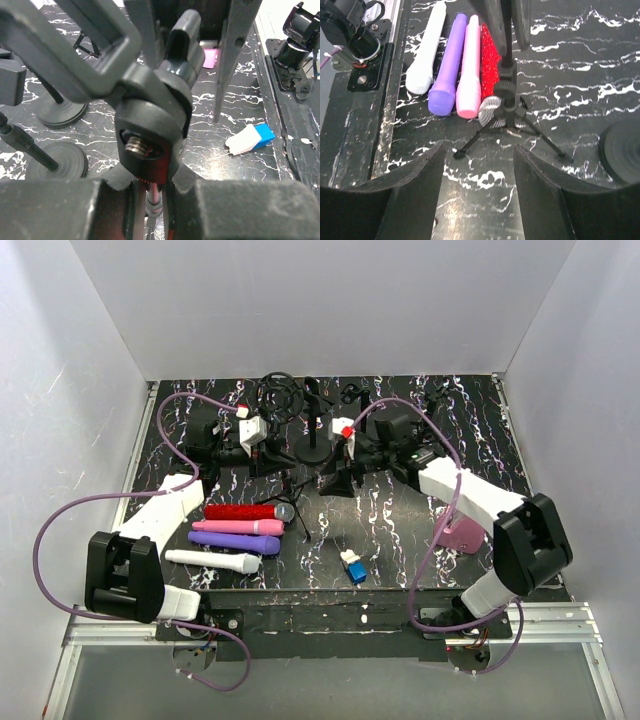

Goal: Remove the microphone from the stand

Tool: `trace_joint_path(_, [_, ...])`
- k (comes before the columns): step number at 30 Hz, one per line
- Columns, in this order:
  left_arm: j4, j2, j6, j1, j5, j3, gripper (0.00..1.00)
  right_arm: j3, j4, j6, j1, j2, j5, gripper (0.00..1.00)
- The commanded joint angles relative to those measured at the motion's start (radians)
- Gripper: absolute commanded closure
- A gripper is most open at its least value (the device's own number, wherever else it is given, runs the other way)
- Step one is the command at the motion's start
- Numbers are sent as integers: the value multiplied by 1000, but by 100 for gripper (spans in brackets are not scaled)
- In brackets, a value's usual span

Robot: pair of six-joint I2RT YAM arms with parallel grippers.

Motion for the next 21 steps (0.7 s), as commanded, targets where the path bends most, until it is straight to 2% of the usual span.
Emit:
trace_joint_path(1, [-40,-19,49,-6,90,21,100,28,285,103,58,69,34,36])
trace_joint_path(3, [-40,-19,60,-5,82,15,100,31,375,213,61,113,53,36])
trace_joint_path(7, [-37,-30,74,-6,47,1,100,42,423,284,75,167,63,38])
trace_joint_path(10, [-14,-30,65,-6,22,-5,100,46,477,407,76,193,113,38])
trace_joint_path(15, [-8,-8,53,-6,8,6,100,80,486,519,85,232,142,41])
trace_joint_path(21, [0,-1,36,-6,-4,7,100,102,489,596,98,252,100,46])
